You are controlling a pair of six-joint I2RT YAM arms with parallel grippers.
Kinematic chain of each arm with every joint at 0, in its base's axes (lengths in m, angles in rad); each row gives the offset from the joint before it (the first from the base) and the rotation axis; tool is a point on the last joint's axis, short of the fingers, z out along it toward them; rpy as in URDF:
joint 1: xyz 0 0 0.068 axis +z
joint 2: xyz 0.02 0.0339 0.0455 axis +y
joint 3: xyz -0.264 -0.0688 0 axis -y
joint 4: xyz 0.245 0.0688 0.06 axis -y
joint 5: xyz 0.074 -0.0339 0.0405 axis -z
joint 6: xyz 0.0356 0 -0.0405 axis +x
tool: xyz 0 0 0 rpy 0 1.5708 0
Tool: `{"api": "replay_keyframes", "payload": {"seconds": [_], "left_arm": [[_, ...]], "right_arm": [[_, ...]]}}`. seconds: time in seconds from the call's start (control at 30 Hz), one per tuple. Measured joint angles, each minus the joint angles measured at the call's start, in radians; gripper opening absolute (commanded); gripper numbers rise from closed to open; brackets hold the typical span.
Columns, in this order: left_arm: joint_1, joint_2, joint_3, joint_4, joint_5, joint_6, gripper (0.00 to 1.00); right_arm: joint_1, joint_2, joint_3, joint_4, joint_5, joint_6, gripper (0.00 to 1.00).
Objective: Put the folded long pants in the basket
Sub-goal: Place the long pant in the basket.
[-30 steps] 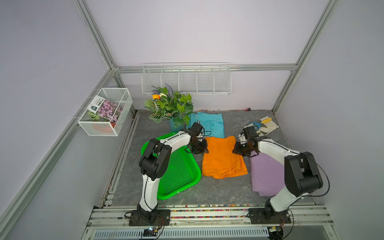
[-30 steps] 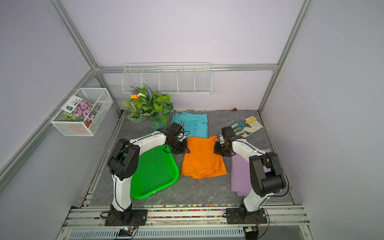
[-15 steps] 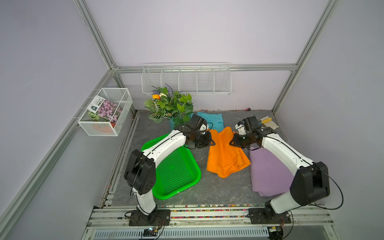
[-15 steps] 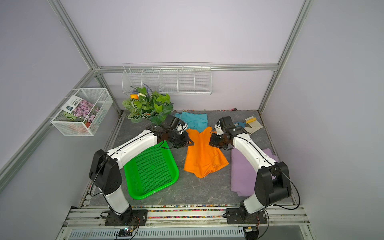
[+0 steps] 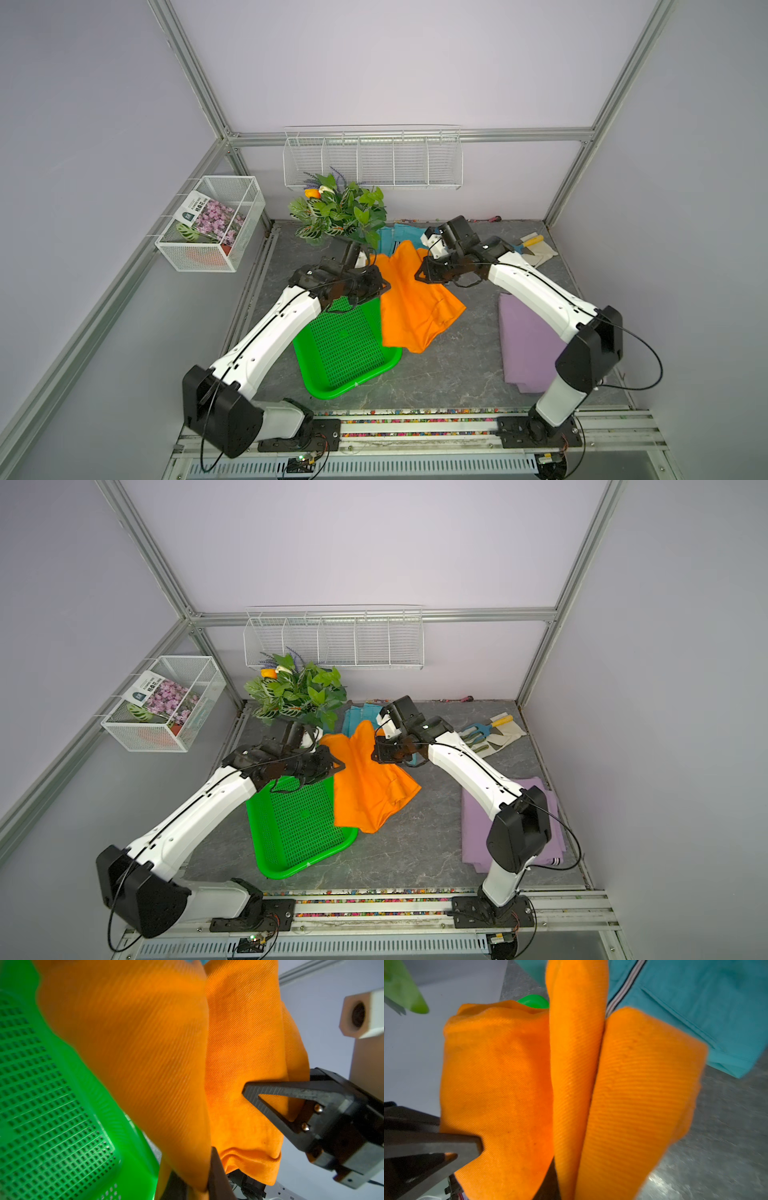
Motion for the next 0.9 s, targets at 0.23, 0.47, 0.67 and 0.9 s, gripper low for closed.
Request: {"api": "replay_keyframes", "payload": {"seconds": [0.23, 0.47, 0.67, 0.9], "left_arm": [[0.150, -0.212, -0.070, -0.109, -0.088, 0.008, 0.00], [0.326, -0.287, -0.173, -0.144, -0.068, 0.050, 0.00], [0.375, -0.278, -0.227, -0.149, -0.068, 0.075, 0.00], [0.430, -0.258, -0.230, -0.180, -0.089, 0.122, 0.00]], "right_arm": [[0.110, 0.152, 0.189, 0.014, -0.010, 0.011, 0.00], [0.201, 0.250, 0.282, 0.065, 0.002, 0.035, 0.00], [0.233, 0.344, 0.309, 0.079, 0.005, 0.057, 0.00], [0.249, 0.366, 0.306, 0.113, 0.017, 0.088, 0.00]]}}
